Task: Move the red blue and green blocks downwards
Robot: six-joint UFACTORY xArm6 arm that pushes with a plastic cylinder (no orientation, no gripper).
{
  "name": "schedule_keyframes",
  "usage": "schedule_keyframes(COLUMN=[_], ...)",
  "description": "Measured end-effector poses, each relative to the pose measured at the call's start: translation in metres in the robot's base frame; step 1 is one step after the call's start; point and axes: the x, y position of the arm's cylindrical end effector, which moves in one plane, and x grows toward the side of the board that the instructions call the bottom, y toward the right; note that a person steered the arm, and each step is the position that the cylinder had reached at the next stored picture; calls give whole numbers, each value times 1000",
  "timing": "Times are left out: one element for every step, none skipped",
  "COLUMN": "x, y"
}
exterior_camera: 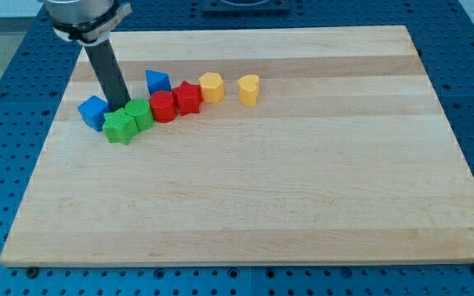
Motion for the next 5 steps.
schedule_keyframes(x=[-5,-60,-119,-114,-91], y=[0,0,1,31,39])
